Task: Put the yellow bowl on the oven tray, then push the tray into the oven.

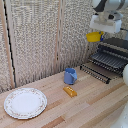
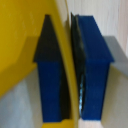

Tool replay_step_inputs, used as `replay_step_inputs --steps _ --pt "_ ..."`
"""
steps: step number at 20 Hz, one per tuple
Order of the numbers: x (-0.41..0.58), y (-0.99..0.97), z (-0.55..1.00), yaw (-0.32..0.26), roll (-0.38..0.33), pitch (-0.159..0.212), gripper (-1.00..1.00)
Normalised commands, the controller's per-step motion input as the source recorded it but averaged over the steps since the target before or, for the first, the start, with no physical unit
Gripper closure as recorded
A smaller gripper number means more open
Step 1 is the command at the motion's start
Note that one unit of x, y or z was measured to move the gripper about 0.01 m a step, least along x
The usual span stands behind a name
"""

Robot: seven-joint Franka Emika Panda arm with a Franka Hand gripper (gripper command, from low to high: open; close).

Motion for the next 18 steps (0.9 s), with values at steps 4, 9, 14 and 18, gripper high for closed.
replay_step_inputs --steps 4,9,14,18 --pt "0.056 -0.74 -0.13 0.000 0.035 0.000 1.00" --pt "0.029 -0.64 -0.08 -0.006 0.034 0.011 1.00" --pt "0.109 -0.60 -0.10 -0.019 0.024 0.035 1.00" --pt "0.070 -0.45 -0.12 -0.007 0.012 0.059 1.00"
